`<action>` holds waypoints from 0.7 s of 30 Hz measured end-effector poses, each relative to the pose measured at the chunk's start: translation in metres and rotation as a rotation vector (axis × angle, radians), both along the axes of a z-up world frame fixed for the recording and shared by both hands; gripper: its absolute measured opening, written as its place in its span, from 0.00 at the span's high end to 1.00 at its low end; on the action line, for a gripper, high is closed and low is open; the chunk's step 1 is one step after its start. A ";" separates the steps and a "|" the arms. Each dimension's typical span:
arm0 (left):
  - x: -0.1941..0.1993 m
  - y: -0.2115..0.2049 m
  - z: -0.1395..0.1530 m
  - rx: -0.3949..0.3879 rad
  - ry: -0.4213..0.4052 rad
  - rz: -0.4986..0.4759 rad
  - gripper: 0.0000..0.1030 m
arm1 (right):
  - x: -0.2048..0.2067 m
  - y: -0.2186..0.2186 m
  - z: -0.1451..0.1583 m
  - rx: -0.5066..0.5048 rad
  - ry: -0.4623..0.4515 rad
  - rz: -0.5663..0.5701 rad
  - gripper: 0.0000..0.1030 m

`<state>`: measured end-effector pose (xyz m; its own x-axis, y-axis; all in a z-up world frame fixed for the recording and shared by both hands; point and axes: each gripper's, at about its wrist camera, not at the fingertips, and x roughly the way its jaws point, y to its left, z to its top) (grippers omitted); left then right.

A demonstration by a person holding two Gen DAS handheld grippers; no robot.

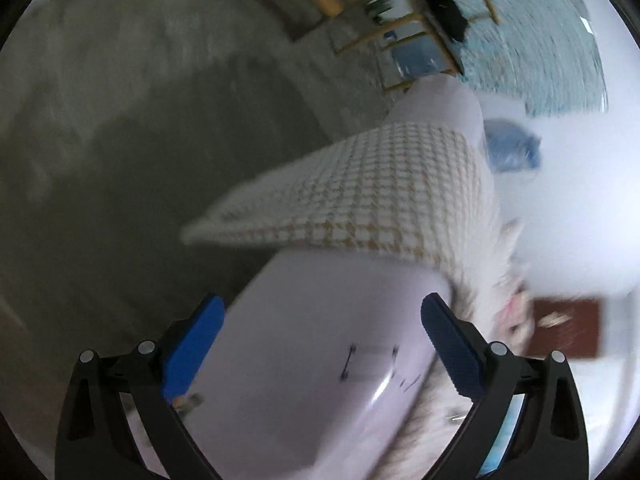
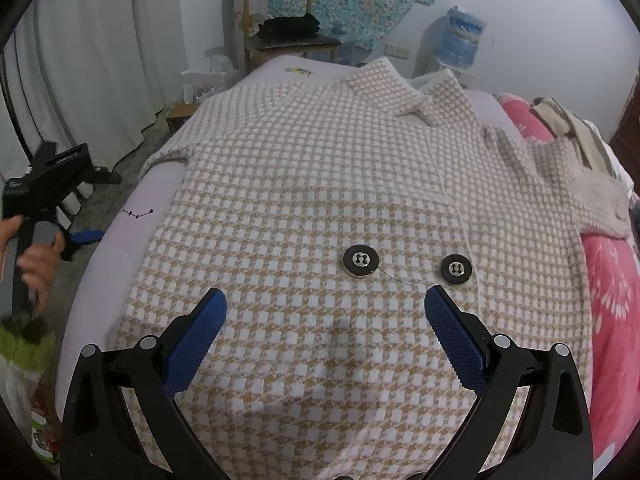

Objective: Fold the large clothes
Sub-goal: 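Move the left tool toward the coat sleeve and grasp its cuff, then lift the sleeve with the left tool and fold it across the coat front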

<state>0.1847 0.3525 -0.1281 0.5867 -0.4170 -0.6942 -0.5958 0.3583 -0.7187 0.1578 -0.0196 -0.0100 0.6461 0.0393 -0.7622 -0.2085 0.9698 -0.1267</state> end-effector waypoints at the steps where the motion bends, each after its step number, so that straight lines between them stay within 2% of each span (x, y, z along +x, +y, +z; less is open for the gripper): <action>1: 0.003 0.005 -0.014 -0.090 0.002 0.026 0.06 | 0.000 -0.001 0.000 0.001 -0.001 -0.002 0.08; 4: 0.009 0.013 -0.038 -0.248 0.001 0.045 0.06 | 0.001 -0.005 -0.001 0.007 0.005 -0.012 0.08; 9: 0.020 0.022 -0.082 -0.506 0.003 0.166 0.06 | 0.004 -0.013 -0.004 0.019 0.010 -0.034 0.08; 14: 0.035 0.029 -0.119 -0.641 0.032 0.250 0.11 | 0.005 -0.018 -0.007 0.026 0.026 -0.053 0.08; 16: 0.043 0.031 -0.131 -0.669 0.049 0.276 0.17 | 0.006 -0.020 -0.008 0.023 0.027 -0.060 0.08; 19: 0.053 0.033 -0.146 -0.692 0.070 0.324 0.33 | 0.008 -0.026 -0.009 0.023 0.027 -0.076 0.08; 21: 0.057 0.038 -0.148 -0.689 0.077 0.350 0.52 | 0.010 -0.030 -0.010 0.028 0.030 -0.087 0.08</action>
<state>0.2420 0.3909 -0.2759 0.7247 -0.5683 -0.3897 -0.6489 -0.3725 -0.6634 0.1675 -0.0496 -0.0196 0.6248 0.0057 -0.7808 -0.1268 0.9874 -0.0942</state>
